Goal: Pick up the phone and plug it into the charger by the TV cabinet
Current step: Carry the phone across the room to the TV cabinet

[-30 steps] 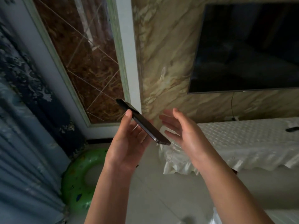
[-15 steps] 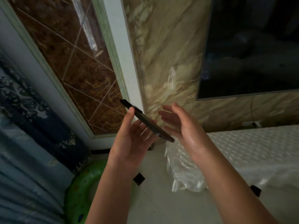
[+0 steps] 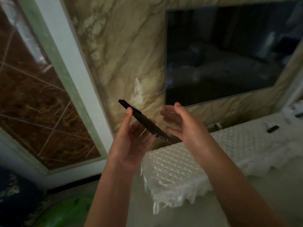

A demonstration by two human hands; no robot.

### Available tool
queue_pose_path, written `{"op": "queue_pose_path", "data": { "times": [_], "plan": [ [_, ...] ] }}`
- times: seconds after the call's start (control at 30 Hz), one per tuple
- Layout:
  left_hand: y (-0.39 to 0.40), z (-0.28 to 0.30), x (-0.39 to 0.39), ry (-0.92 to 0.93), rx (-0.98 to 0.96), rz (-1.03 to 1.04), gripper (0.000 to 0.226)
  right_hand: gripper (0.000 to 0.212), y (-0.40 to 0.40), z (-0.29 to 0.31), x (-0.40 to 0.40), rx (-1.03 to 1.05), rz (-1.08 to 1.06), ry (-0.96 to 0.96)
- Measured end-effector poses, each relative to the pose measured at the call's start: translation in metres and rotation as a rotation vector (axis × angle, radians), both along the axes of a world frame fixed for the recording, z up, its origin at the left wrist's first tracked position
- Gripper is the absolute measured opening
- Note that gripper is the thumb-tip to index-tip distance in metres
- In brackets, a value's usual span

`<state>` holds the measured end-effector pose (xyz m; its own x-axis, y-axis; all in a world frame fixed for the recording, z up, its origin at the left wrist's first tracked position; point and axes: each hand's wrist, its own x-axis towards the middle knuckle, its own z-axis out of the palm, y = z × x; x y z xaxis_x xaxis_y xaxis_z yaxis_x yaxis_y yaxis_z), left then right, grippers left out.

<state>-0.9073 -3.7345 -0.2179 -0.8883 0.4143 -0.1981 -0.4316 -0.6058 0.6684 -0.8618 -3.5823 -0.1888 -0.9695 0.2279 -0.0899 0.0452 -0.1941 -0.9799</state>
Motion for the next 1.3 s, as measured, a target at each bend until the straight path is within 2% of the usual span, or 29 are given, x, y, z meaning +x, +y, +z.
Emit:
{"op": "queue_pose_path", "data": {
  "times": [0.1,0.17,0.4,0.53,0.67,0.73,0.8,0.93,1.17,1.3],
  "plan": [
    [0.02,-0.001,-0.032,-0.022,0.041,-0.092,0.063,0.04,0.015,0.007,-0.019,-0.001,-0.107,-0.014],
    [0.033,0.002,-0.058,-0.043,0.064,-0.149,0.063,0.042,0.026,0.013,-0.036,-0.005,-0.169,-0.009],
    [0.08,0.008,-0.125,-0.122,0.144,-0.291,0.087,0.046,0.06,0.005,-0.071,0.032,-0.371,0.048],
    [0.114,-0.002,-0.137,-0.109,0.14,-0.446,0.059,0.049,0.084,-0.012,-0.059,0.055,-0.522,0.042],
    [0.157,-0.006,-0.139,-0.113,0.057,-0.529,0.041,0.047,0.117,-0.013,-0.04,0.068,-0.636,0.067],
    [0.181,-0.004,-0.137,-0.131,0.03,-0.569,0.043,0.047,0.136,-0.012,-0.031,0.054,-0.698,0.077],
    [0.206,-0.002,-0.134,-0.156,-0.003,-0.588,0.057,0.047,0.157,-0.013,-0.025,0.033,-0.75,0.073],
    [0.259,-0.006,-0.126,-0.134,-0.081,-0.615,0.071,0.035,0.204,-0.029,-0.016,-0.001,-0.792,0.068],
    [0.358,-0.02,-0.124,-0.127,-0.205,-0.6,0.061,0.048,0.298,-0.052,-0.016,-0.07,-0.762,0.042],
    [0.393,-0.032,-0.124,-0.115,-0.198,-0.599,0.038,0.044,0.34,-0.056,-0.021,-0.076,-0.758,0.051]
  ]
}}
